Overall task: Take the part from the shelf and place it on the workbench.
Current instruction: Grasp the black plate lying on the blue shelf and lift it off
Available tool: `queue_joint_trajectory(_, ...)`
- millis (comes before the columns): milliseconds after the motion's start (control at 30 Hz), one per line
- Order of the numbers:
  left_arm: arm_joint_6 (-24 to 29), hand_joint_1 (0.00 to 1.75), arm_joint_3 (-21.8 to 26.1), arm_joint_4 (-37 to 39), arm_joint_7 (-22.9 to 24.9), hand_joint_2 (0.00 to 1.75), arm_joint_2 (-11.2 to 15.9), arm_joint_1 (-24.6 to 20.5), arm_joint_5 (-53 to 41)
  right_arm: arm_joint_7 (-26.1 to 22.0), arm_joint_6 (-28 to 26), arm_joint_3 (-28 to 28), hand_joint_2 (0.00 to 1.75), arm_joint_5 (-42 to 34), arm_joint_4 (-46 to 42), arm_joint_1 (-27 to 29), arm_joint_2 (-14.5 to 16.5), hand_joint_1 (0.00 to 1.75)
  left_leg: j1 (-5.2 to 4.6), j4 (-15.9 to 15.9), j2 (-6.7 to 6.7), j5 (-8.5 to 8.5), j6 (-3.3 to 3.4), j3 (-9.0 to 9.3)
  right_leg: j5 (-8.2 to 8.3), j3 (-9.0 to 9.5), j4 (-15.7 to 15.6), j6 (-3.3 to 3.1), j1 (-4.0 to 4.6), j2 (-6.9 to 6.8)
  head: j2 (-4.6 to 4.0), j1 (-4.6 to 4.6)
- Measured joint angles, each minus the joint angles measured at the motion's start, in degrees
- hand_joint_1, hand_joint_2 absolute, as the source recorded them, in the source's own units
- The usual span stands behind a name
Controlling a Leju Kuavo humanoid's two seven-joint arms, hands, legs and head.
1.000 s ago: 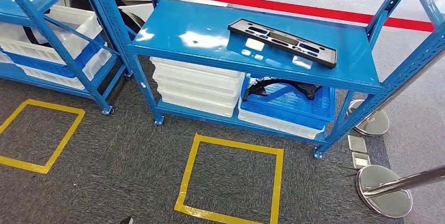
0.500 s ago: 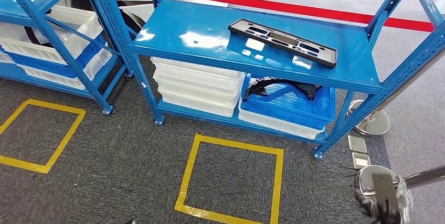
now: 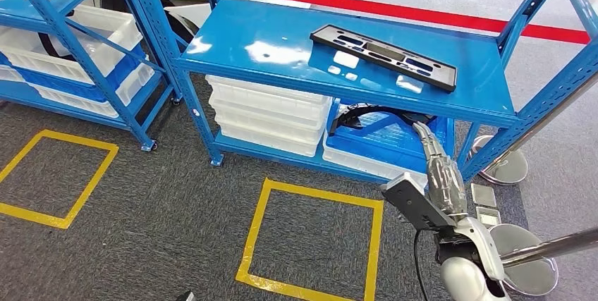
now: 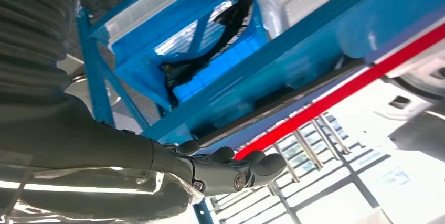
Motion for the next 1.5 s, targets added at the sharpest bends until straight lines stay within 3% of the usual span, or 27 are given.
queue_joint_trajectory(500, -0.7, 0.00, -0.1, 0.0, -0.1, 0.00, 0.4, 0.1, -0.7, 2.2, -0.9, 4.8, 1.75, -1.6, -5.5, 0.7, -0.3, 0.00, -0.01, 0.0, 0.04, -0.01, 0.01, -0.02, 0.01, -0.02, -0.1, 0.00, -0.01, 0.03, 0.00, 0.00)
queue_joint_trajectory(1000, -0.5, 0.00, -0.7, 0.2, -0.8, 0.00, 0.9, 0.1, -1.6, 1.9, -7.8, 5.1, 1.75, -4.3, -3.2, 4.3, -1.1, 0.00, -0.13, 0.0, 0.04, -0.06, 0.10, -0.10, 0.19, 0.00, -0.4, 0.27, -0.11, 0.02, 0.00, -0.01)
queue_joint_trajectory(1233, 0.2, 0.00, -0.7, 0.2, -0.1, 0.00, 1.0, 0.0, -1.2, 8.6, -12.7, 4.7, 1.75, 1.3, -1.9, 6.3, -1.2, 0.00, -0.24, -0.3, 0.07, 0.19, 0.94, -0.13, 0.27, 0.02, -0.7, 1.02, -0.42, 0.05, 0.00, -0.01)
queue_joint_trajectory(1300, 0.6, 0.00, -0.7, 0.2, 0.1, 0.00, 1.0, 0.0, -0.7, 10.2, -12.8, 4.6, 1.75, 2.9, -1.2, 6.3, -1.1, 0.00, -0.01, -0.8, 0.21, 0.52, 1.40, 0.03, -1.80, -1.53, 2.6, 1.24, -0.41, 0.14, 0.00, 0.09)
queue_joint_trajectory(1400, 0.6, 0.00, -0.6, 0.2, 0.5, 0.00, 0.9, 0.0, -0.6, 12.3, -12.8, 4.8, 1.75, 4.8, 0.4, 6.5, -1.1, 0.00, -0.12, -1.0, 0.29, 0.68, 1.62, -0.05, -6.91, -7.34, 14.4, 1.23, -0.41, 0.24, 0.00, 0.17)
queue_joint_trajectory(1433, 0.5, 0.00, -0.6, 0.2, 0.6, 0.00, 0.9, 0.0, -0.7, 13.0, -12.9, 4.8, 1.75, 5.4, 1.0, 6.9, -1.2, 0.00, -0.21, -1.0, 0.22, 0.67, 1.63, -0.05, -7.31, -8.60, 16.7, 1.11, -0.40, 0.28, 0.00, 0.18)
queue_joint_trajectory(1467, 0.4, 0.00, -0.6, 0.2, 0.7, 0.00, 0.9, 0.0, -0.9, 13.6, -13.1, 4.8, 1.75, 5.9, 1.4, 7.3, -1.4, 0.00, -0.30, -1.0, 0.13, 0.64, 1.62, 0.00, -6.53, -8.77, 16.6, 0.86, -0.36, 0.35, 0.00, 0.19)
queue_joint_trajectory(1500, 0.3, 0.00, -0.6, 0.2, 0.7, 0.00, 0.9, 0.1, -1.0, 14.0, -13.3, 4.7, 1.75, 6.3, 1.8, 7.8, -1.5, 0.00, -0.39, -1.0, 0.04, 0.59, 1.58, 0.09, -4.79, -7.85, 14.2, 0.48, -0.27, 0.41, 0.00, 0.19)
